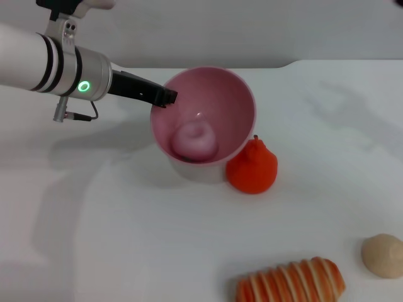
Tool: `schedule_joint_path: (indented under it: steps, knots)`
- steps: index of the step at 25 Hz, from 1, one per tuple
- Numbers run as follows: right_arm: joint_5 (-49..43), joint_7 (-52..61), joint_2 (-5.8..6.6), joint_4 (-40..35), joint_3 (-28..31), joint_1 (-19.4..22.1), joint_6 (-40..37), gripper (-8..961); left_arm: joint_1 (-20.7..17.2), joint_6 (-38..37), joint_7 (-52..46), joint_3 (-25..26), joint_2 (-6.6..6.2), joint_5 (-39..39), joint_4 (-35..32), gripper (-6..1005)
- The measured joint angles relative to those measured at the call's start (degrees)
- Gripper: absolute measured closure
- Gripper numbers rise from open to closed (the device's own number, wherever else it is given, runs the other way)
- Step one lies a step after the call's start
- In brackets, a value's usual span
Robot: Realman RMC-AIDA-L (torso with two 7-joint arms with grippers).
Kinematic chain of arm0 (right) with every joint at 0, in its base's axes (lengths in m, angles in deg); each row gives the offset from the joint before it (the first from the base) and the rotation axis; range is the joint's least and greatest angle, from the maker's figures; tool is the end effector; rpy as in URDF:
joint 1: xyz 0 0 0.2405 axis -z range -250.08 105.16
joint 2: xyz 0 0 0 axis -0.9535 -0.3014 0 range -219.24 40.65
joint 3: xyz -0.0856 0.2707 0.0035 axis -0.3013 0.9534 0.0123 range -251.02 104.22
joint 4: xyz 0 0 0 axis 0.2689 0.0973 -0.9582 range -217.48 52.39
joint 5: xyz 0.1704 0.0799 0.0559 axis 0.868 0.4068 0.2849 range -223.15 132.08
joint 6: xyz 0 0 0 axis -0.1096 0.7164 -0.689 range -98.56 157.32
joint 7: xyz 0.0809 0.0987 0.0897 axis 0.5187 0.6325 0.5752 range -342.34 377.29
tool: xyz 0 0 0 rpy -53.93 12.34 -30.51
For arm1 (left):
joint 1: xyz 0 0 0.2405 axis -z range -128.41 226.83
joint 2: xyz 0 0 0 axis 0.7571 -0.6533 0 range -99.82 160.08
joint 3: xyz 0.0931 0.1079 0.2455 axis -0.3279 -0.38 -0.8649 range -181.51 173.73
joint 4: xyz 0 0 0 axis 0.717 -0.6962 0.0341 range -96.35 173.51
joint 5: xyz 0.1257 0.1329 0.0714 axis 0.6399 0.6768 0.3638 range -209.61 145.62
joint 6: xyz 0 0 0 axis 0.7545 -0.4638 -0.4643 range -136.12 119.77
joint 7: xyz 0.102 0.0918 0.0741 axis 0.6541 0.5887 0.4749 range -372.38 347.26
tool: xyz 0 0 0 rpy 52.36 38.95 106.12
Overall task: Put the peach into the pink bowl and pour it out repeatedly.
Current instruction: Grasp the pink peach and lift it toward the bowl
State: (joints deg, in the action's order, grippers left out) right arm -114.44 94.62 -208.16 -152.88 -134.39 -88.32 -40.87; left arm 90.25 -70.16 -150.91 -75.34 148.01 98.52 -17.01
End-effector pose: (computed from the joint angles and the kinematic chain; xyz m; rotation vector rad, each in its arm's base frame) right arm 0.1905 0.3526 0.0892 -2.1391 0.1281 1.0634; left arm -0.1954 0.4304 -0.0373 -2.4799 -0.9975 -0.1101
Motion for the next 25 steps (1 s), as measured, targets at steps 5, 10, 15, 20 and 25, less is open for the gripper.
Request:
schedule_joint_path:
  steps: [5,10,15,20,25]
  knots:
    - [8.13,-6.37,0.05,5.99,2.06,1.73,-0.32,400,0.00,1.10,0.17,-0.50,0.11,-0.27,-0.05,954]
    - [8.41,-8.59,0.01,9.88,6.17,2.32,-0.25,401,0.05,2.06,0.71,-1.89,0.16,-2.55,-0.16,954]
    - [8.75,-9.55,-0.01,12.71,10.23,2.52,-0.41,401,0.10,2.54,2.50,-2.27,0.16,-5.50,-0.08,954]
    - [13.45,-12.53,0.02,15.50,11.69,3.88,-1.08,401,-0.56,5.63,4.24,-5.98,0.23,-9.86,-0.43,954]
    - [14.31,-13.97,0.05,17.54,12.38,5.06,-1.35,402,-1.44,11.35,11.66,-11.82,0.41,-19.67,-0.59,953]
